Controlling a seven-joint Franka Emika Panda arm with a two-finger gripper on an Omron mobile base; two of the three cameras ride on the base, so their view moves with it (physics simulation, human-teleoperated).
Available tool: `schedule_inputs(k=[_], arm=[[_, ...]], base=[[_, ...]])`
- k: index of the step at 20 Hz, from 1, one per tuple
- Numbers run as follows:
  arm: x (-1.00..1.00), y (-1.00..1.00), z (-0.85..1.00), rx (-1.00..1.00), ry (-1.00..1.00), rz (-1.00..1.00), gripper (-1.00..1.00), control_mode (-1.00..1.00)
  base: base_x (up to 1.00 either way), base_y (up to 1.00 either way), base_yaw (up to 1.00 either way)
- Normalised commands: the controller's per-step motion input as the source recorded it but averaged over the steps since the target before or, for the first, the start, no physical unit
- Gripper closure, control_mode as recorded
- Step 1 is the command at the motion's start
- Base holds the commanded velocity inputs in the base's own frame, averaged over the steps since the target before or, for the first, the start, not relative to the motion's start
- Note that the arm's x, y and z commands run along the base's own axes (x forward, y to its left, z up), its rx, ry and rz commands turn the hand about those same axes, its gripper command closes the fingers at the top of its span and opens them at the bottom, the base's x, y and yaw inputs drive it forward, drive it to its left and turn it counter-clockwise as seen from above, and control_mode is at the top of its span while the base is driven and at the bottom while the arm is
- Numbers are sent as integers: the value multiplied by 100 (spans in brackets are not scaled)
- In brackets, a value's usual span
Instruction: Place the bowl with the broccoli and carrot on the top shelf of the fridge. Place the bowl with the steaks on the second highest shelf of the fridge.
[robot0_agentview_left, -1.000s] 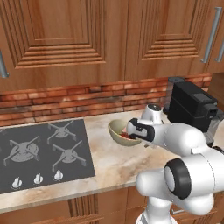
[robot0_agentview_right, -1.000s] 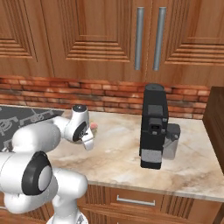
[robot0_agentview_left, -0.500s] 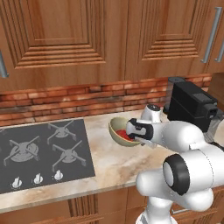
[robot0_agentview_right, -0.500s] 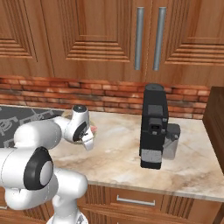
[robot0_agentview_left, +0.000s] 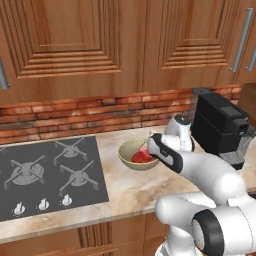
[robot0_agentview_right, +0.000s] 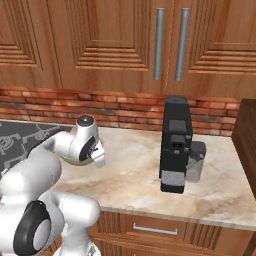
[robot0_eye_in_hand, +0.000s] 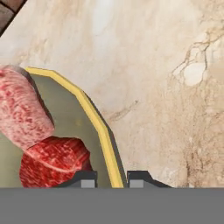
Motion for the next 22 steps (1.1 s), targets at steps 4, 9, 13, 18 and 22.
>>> schedule_inputs(k=[4,9,13,18,22], arm=[[-61,13,79,-10,-35,0,100,-100],[-79,17,90,-5,-36,0,100,-100],[-80,3,100,0,-24,0,100,-100],[-65,0,98,1,-6,0,100,-100],[-55,0,64,3,2,0,100,-100]], base=[[0,0,0],[0,0,0],[0,0,0],[0,0,0],[0,0,0]])
